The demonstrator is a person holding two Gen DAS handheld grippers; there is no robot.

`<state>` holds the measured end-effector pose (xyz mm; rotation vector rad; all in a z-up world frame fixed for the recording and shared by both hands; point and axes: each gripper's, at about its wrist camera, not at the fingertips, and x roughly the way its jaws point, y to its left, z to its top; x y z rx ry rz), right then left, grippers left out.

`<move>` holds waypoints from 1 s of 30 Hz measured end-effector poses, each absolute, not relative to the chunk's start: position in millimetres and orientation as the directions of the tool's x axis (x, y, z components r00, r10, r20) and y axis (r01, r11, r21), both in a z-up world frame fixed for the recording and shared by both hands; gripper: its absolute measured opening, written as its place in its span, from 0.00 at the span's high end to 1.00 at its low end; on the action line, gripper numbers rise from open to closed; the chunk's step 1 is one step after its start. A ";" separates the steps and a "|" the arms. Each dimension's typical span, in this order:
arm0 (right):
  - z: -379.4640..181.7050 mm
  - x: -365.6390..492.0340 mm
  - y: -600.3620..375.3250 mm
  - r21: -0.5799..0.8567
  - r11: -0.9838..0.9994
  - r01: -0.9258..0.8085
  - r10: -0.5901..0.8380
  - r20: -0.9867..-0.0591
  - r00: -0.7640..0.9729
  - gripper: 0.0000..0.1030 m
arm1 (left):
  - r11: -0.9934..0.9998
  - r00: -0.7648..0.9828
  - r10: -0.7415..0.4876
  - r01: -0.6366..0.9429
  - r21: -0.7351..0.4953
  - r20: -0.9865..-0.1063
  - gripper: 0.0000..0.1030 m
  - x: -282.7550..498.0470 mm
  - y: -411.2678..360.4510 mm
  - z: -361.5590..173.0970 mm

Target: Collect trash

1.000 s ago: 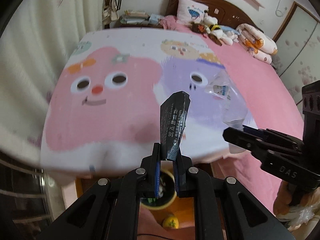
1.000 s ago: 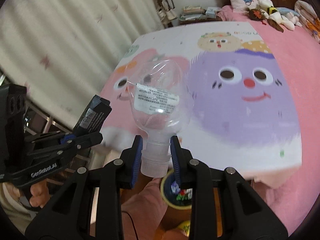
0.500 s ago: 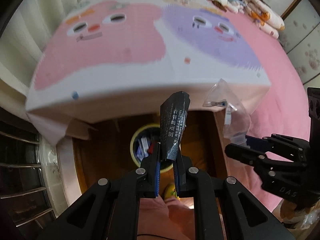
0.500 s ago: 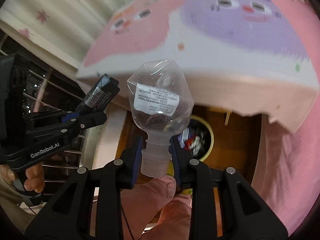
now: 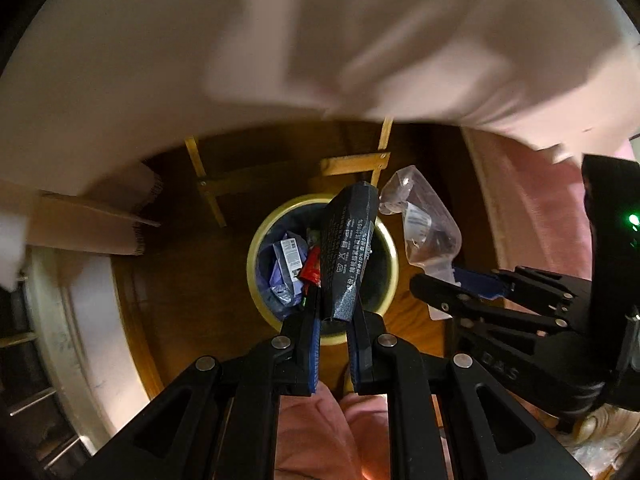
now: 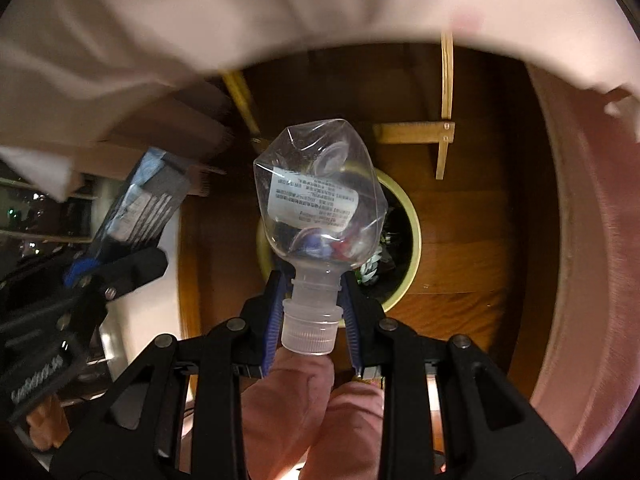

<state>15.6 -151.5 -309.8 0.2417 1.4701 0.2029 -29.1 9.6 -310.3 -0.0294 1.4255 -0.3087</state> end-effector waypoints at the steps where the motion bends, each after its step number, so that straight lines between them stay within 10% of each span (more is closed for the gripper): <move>1: -327.6 18.3 -151.3 0.282 0.959 0.020 0.279 -0.957 0.082 0.76 | 0.960 0.109 -0.225 0.193 -0.202 -0.968 0.90 -28.7 9.3 -323.5; 17: -409.1 38.5 -141.9 0.250 0.967 0.042 0.246 -0.965 0.090 0.60 | 0.978 0.079 -0.159 0.146 -0.147 -0.984 0.31 -16.8 5.9 -406.6; 30: -340.5 28.4 -154.2 0.240 0.968 0.075 0.227 -0.963 0.149 0.48 | 0.989 0.136 -0.134 0.085 -0.123 -0.982 0.30 9.5 33.2 -349.0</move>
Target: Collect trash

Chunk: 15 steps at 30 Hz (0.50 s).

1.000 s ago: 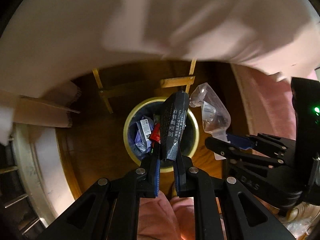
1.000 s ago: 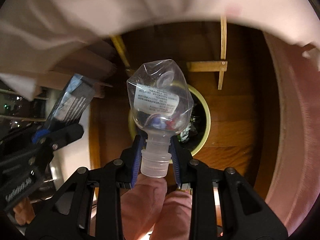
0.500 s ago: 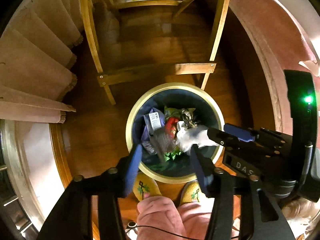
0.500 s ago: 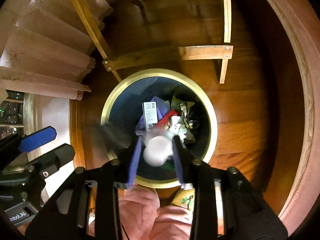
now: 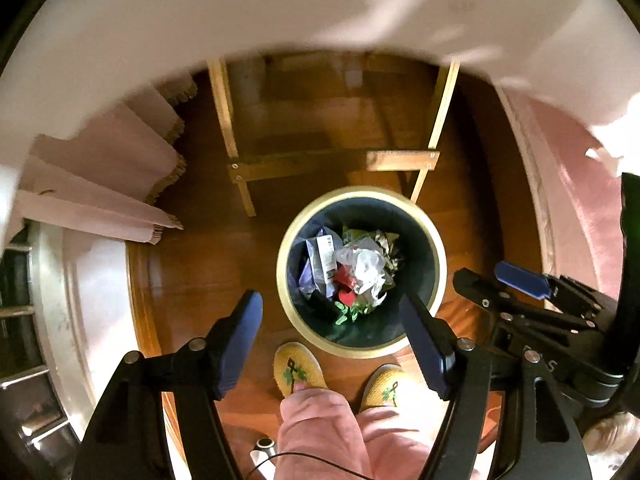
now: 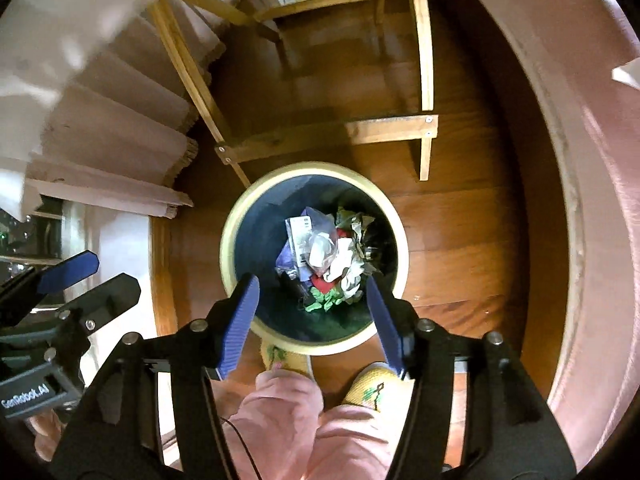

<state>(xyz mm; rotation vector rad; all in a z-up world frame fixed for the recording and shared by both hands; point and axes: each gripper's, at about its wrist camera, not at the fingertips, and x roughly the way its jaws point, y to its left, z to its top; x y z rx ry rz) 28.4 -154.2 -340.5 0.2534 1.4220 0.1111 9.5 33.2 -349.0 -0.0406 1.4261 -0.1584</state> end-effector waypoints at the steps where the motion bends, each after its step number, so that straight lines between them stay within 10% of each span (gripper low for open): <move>1: -331.2 27.0 -154.8 0.240 0.968 0.077 0.227 -0.962 0.154 0.48 | 0.989 0.143 -0.132 0.081 -0.122 -0.981 0.30 8.3 36.5 -339.1; 15: -143.2 14.2 -155.0 0.254 0.966 0.049 0.234 -0.940 0.248 0.46 | 0.991 0.286 -0.134 0.057 -0.123 -0.949 0.30 -6.0 54.7 -145.2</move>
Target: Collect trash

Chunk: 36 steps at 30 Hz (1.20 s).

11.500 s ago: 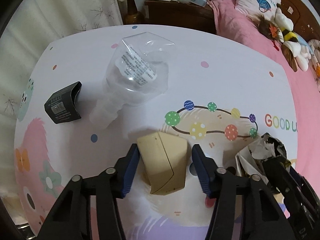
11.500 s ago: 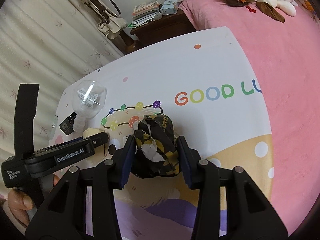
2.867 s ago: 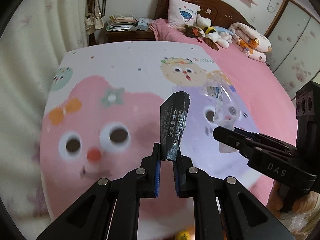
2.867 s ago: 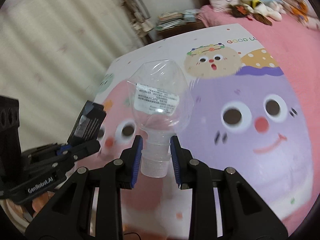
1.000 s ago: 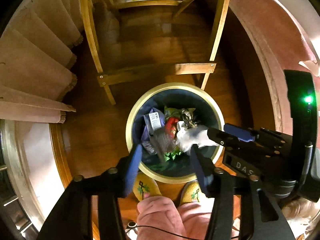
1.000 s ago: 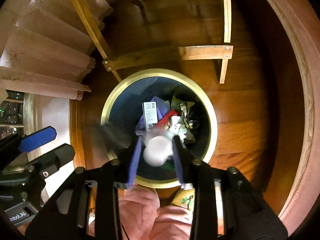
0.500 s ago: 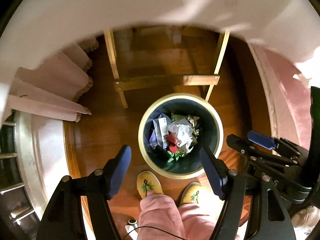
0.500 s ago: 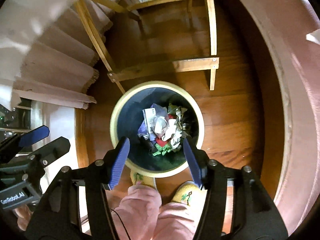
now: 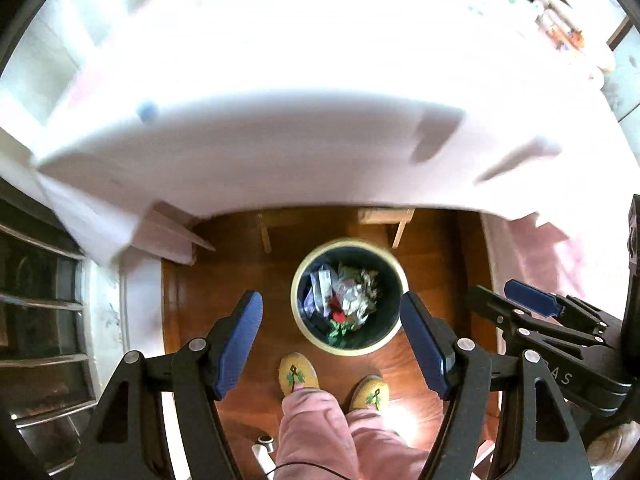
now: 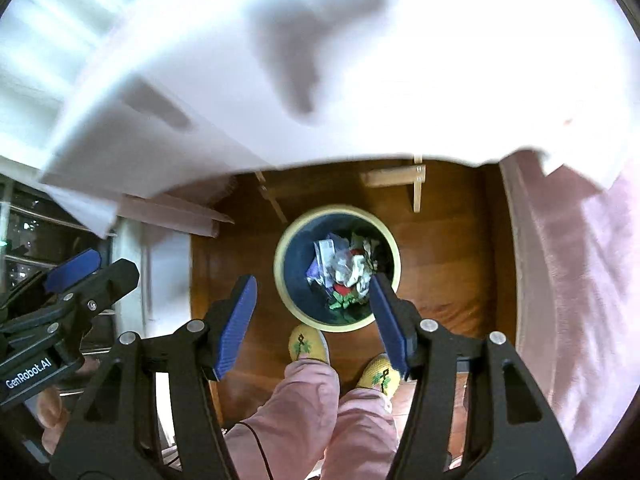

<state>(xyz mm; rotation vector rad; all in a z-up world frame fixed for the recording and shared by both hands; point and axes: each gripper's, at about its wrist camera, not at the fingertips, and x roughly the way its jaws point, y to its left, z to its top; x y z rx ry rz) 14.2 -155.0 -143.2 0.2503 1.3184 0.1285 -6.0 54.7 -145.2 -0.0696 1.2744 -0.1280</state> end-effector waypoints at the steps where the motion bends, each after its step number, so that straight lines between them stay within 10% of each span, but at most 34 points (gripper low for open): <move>1: -132.1 13.7 -153.6 0.254 0.966 0.044 0.234 -0.938 0.256 0.46 | 0.991 0.300 -0.134 0.060 -0.121 -0.944 0.30 -8.0 55.3 -130.8; 19: 108.7 9.7 -149.0 0.297 0.952 -0.074 0.291 -0.802 0.521 0.38 | 0.992 0.575 -0.117 0.038 -0.117 -0.810 0.30 -33.8 87.2 112.6; 36: 174.2 -3.8 -127.5 0.204 0.977 -0.067 0.199 -0.745 0.636 0.30 | 0.995 0.640 -0.085 0.011 -0.102 -0.764 0.30 -42.6 91.6 160.9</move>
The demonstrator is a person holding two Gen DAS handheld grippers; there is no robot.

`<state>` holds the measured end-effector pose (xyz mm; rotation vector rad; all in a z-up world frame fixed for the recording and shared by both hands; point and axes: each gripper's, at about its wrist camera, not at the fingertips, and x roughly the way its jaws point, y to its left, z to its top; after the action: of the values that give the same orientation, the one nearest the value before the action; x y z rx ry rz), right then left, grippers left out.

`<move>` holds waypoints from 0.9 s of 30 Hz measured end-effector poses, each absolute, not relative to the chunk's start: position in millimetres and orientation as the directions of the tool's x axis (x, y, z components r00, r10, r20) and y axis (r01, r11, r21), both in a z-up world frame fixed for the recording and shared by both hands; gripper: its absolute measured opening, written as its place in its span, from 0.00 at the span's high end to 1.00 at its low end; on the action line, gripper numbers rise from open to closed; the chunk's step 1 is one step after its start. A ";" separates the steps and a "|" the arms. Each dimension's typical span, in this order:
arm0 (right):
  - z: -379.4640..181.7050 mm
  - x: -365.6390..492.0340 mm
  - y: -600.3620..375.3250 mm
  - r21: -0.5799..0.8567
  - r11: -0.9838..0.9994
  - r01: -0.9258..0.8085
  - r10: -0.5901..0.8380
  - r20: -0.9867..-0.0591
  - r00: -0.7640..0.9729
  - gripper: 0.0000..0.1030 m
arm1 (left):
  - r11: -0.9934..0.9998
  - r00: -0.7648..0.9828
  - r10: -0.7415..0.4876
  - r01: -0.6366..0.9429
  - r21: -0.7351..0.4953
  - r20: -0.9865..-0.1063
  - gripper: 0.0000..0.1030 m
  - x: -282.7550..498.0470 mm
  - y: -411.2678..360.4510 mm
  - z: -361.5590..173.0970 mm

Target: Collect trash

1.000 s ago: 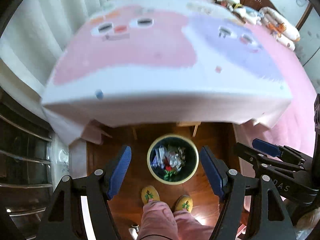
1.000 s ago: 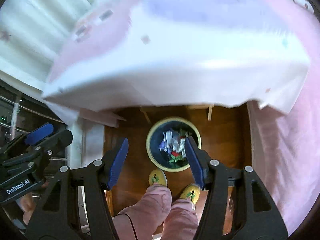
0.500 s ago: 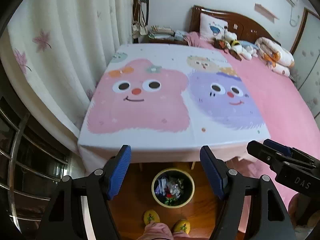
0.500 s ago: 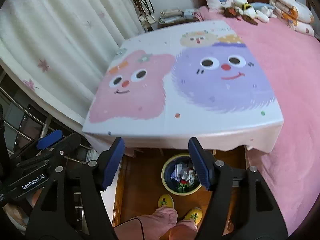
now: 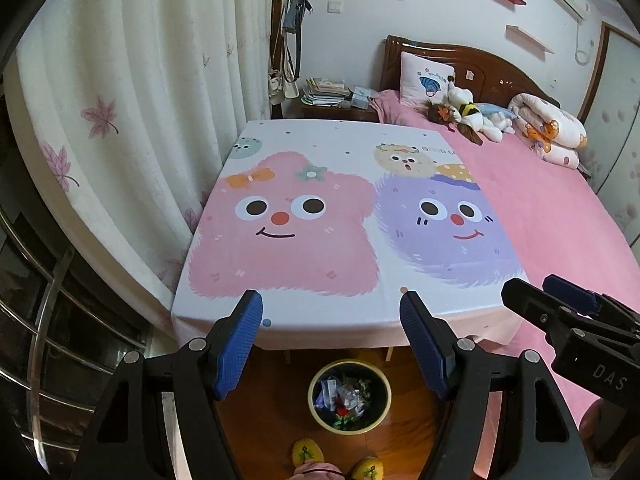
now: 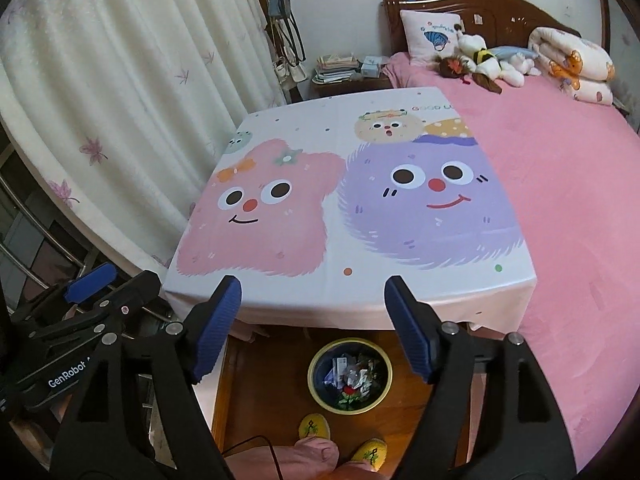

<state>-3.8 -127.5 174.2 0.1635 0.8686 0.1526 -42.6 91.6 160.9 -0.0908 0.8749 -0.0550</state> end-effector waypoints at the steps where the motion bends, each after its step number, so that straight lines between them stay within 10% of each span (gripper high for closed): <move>1: 175.8 -4.9 -125.5 0.201 0.977 -0.068 0.197 -0.742 0.641 0.30 | 0.995 0.641 -0.084 0.009 -0.101 -0.763 0.30 -43.1 92.1 161.6; 27: 155.5 -16.2 -118.1 0.168 0.985 -0.033 0.151 -0.763 0.629 0.30 | 0.998 0.606 -0.053 0.012 -0.058 -0.794 0.30 -44.7 82.8 137.5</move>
<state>-16.2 -118.1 155.5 0.1430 0.8851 0.1060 -44.7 82.8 137.5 -0.0480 0.9190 -0.0379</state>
